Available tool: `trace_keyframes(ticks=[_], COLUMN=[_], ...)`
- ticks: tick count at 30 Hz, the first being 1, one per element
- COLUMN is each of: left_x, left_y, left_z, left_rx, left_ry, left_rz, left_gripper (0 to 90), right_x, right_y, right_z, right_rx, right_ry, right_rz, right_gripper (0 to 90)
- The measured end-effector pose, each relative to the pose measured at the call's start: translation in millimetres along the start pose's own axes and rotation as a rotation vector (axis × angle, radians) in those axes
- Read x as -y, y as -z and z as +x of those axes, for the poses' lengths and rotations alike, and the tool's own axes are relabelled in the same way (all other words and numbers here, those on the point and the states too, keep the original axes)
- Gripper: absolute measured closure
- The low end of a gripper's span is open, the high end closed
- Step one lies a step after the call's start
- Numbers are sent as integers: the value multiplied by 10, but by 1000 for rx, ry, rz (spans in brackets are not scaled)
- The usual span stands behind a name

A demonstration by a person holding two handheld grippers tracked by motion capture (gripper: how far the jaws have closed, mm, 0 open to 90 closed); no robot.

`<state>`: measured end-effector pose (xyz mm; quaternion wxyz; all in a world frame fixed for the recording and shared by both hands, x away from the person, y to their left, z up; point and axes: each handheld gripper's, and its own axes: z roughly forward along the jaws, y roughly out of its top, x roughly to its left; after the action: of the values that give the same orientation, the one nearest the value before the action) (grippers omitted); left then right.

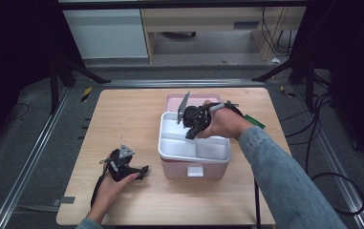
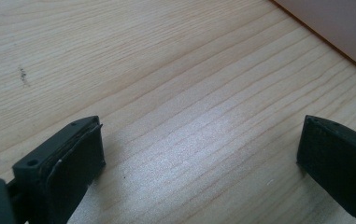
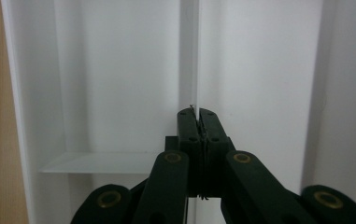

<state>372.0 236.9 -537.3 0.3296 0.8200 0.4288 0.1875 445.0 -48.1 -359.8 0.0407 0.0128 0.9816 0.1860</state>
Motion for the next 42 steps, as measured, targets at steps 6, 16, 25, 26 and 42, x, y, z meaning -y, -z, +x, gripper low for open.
trace_keyframes(ticks=[6, 16, 25, 26, 42], left_x=[0, 0, 0, 0, 1], left_y=[1, 0, 0, 0, 0], left_z=[0, -1, 0, -1, -1], left_rx=[1, -1, -1, 0, 0], left_ry=[0, 1, 0, 2, 1], left_rz=[1, 0, 0, 0, 1], left_gripper=[0, 0, 0, 0, 0], right_x=[46, 607, 1357, 1557, 2471], right_y=[343, 847, 1096, 1109, 784], right_z=[55, 133, 322, 391, 792], right_rx=[56, 155, 211, 224, 216], right_ry=[-10, -97, -216, -240, -373], right_rz=[-78, -127, -124, -125, -107], right_gripper=[900, 900, 900, 900, 900])
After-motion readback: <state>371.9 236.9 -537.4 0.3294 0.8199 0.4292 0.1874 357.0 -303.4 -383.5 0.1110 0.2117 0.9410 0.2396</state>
